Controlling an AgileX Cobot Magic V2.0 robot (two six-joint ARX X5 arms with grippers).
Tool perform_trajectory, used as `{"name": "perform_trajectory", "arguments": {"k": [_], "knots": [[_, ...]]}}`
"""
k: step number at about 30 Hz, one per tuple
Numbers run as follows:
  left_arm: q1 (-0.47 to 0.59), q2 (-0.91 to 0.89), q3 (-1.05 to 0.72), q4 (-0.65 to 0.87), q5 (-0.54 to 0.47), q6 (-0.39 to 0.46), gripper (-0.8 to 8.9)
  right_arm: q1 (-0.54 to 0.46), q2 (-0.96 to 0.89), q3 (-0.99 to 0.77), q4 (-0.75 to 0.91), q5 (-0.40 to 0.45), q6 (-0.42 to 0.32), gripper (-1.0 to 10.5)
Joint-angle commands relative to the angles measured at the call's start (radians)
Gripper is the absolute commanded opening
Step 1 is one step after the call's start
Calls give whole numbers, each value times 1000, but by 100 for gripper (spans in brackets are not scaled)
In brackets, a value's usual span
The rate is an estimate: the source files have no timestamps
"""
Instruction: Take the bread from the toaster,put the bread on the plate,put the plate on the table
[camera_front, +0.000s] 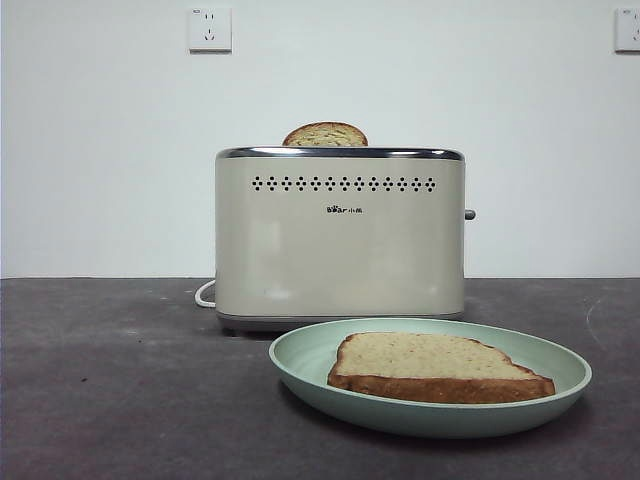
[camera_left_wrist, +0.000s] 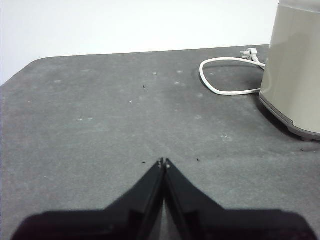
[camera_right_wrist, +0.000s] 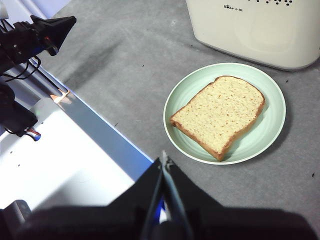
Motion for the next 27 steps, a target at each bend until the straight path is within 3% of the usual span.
{"name": "perform_trajectory", "arguments": {"k": [1,4,8,14,18,23,27], "knots": [[3,-3,-12,5,-2,-10,-4,1,-2,-6,5,2,-5,1],[3,-3,-12,5,-2,-10,-4,1,-2,-6,5,3,-5,1],[3,-3,-12,5,-2,-10,-4,-20,-29,-6,60,56,-105,1],[3,-3,-12,5,-2,-10,-4,-136,-103,-61,370,81,-109,1],[3,-3,-12,5,-2,-10,-4,-199,-180,-206,582,206,-80,1],[3,-3,-12,5,-2,-10,-4,-250,-297,-458,816,294,2,1],[3,-3,-12,5,-2,-10,-4,-257,-385,-630,904,348,24,1]]}}
